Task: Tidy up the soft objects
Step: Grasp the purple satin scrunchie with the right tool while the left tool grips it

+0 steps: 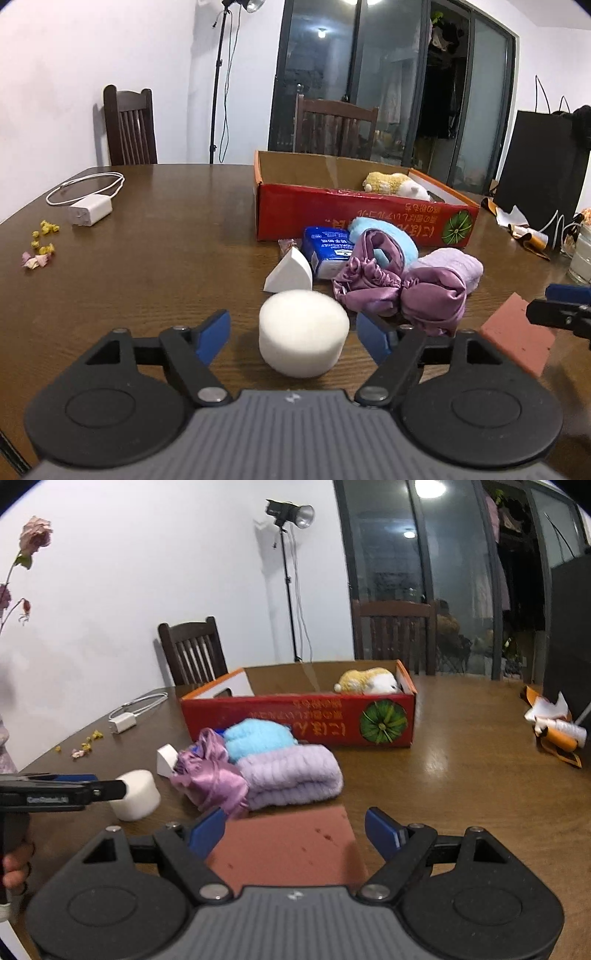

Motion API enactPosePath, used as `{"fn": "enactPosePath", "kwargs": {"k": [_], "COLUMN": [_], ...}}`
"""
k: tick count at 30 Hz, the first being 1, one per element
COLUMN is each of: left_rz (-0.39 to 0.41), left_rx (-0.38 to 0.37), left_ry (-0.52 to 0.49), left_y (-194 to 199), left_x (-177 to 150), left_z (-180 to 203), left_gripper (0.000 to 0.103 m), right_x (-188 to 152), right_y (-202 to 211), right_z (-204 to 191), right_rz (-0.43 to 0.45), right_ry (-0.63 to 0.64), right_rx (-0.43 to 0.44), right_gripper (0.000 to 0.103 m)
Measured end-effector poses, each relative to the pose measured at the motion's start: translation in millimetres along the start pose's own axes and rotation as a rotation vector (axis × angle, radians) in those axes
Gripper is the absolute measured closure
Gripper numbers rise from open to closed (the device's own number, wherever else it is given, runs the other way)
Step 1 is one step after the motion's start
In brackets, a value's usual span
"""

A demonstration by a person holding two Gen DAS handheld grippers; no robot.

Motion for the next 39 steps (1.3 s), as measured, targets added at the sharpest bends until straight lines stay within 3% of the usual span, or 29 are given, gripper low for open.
{"fn": "enactPosePath", "kwargs": {"k": [4, 6, 7, 10, 13, 14, 16, 18, 23, 30, 34, 36, 39], "left_rz": [-0.016, -0.040, -0.051, -0.039, -0.018, -0.015, -0.013, -0.012, -0.009, -0.014, -0.029, -0.025, 0.018], "left_rx": [-0.011, -0.015, -0.020, -0.022, -0.011, -0.011, -0.004, -0.001, -0.036, -0.145, -0.122, -0.086, -0.101], "left_ry": [-0.015, -0.017, -0.020, -0.018, -0.005, -0.001, 0.012, 0.020, 0.011, -0.065, -0.083, -0.081, -0.022], "left_y": [-10.6, -15.5, -17.2, -12.7, -2.2, 2.0, 10.6, 20.6, 46.0, 61.6, 58.3, 60.1, 74.9], "left_x": [2.4, 1.4, 0.3, -1.4, -3.5, -4.6, -7.2, -10.8, -20.5, -35.6, -42.9, -43.9, -38.4], "left_z": [2.4, 2.9, 2.6, 1.4, -1.2, -2.6, -5.0, -6.1, 5.1, 44.6, 55.7, 55.4, 46.9], "left_gripper": [0.025, 0.044, 0.046, 0.048, 0.048, 0.048, 0.048, 0.048, 0.048, 0.047, 0.041, 0.032, 0.032], "right_x": [14.3, 21.3, 24.4, 30.9, 29.0, 26.2, 20.3, 18.1, 10.8, -18.5, -27.1, -28.7, -28.4], "right_y": [-6.2, -14.5, -20.7, -46.7, -67.9, -73.4, -75.2, -64.5, -17.9, 46.2, 67.0, 72.0, 72.6], "right_z": [-14.8, -24.9, -30.3, -48.7, -71.2, -79.7, -93.2, -98.8, -90.4, -56.5, -44.1, -40.8, -41.3], "right_rz": [0.013, 0.015, 0.010, -0.033, -0.077, -0.083, -0.080, -0.080, -0.110, -0.130, -0.107, -0.091, -0.077], "right_ry": [0.054, 0.084, 0.101, 0.156, 0.259, 0.304, 0.371, 0.382, 0.276, 0.195, 0.151, 0.141, 0.139], "right_rx": [0.041, 0.070, 0.083, 0.106, 0.073, 0.057, 0.024, 0.065, 0.173, 0.057, 0.034, 0.029, 0.048], "right_gripper": [0.024, 0.029, 0.030, 0.042, 0.055, 0.065, 0.074, 0.080, 0.084, 0.082, 0.080, 0.076, 0.075]}}
Point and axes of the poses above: each gripper's, at about its wrist camera, not at the fingertips, and y roughly against the way its jaws point, z to its right, x to its top, the point moved 1 cm from there along -y, roughly the way its jaws point, and after that the axes turned 1 degree about x, right-handed, at the moved point
